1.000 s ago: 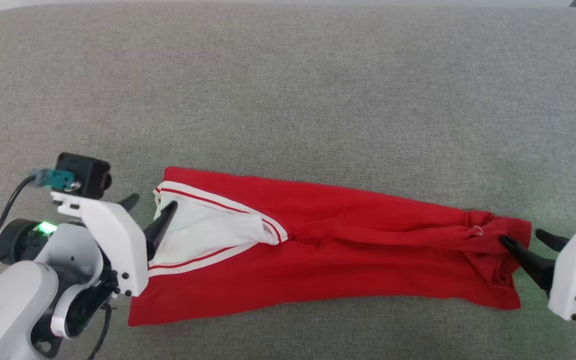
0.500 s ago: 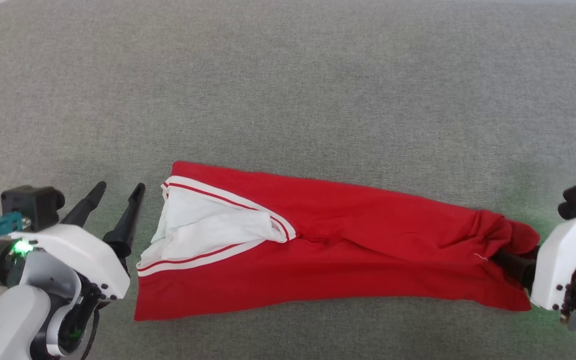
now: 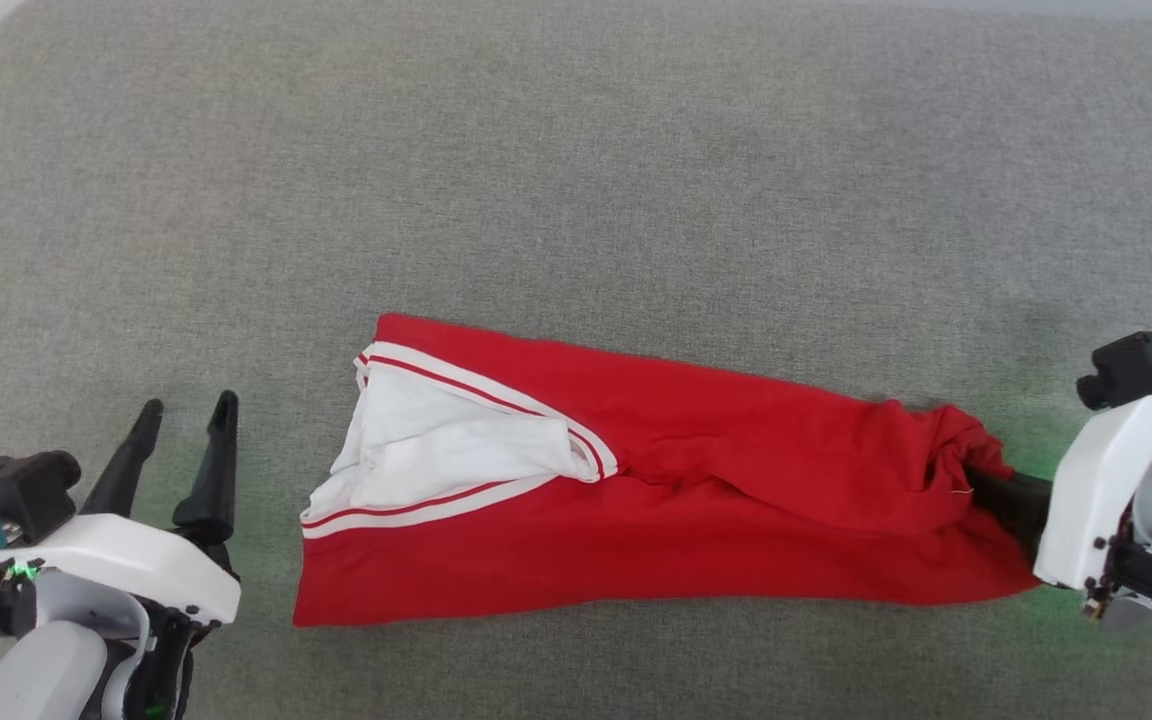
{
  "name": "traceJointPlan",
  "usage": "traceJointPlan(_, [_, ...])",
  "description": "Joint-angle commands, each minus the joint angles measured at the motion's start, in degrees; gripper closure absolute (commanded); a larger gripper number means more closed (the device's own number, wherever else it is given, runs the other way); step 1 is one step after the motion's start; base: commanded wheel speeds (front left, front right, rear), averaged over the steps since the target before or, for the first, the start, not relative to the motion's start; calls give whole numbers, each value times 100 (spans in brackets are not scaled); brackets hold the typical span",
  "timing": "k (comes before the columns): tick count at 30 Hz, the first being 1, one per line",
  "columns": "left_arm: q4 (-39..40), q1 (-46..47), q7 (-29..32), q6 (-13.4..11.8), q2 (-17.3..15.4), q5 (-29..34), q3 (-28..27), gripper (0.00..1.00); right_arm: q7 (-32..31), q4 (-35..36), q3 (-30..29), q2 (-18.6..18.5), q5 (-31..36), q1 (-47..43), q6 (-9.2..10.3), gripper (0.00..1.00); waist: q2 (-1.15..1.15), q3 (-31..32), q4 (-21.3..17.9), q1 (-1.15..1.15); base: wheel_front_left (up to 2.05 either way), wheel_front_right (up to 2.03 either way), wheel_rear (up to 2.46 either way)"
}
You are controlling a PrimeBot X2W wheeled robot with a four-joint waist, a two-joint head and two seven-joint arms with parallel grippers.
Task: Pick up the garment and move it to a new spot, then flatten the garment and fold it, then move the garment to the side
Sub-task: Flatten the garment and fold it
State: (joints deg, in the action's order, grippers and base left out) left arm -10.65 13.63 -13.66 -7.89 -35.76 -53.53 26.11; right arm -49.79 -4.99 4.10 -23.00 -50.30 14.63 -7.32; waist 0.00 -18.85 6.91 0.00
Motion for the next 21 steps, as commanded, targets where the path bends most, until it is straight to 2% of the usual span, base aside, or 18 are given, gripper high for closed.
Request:
traceJointPlan(1, [-86, -121, -88, 88, 99, 32, -122, 0, 32, 22, -37, -52, -106, 12, -29, 100, 0, 8, -12, 0, 0, 0, 0])
traceJointPlan(11, [-210, -393, -156, 482, 655, 459, -923, 0, 108, -117, -791, -520, -114, 115, -16, 100, 0, 27, -116, 0, 0, 0, 0])
traceJointPlan(21, [-287, -575, -156, 1098, 1384, 1399, -1874, 0, 228, -751, -1538, -919, 121, 448, -16, 100, 0, 31, -289, 0, 0, 0, 0])
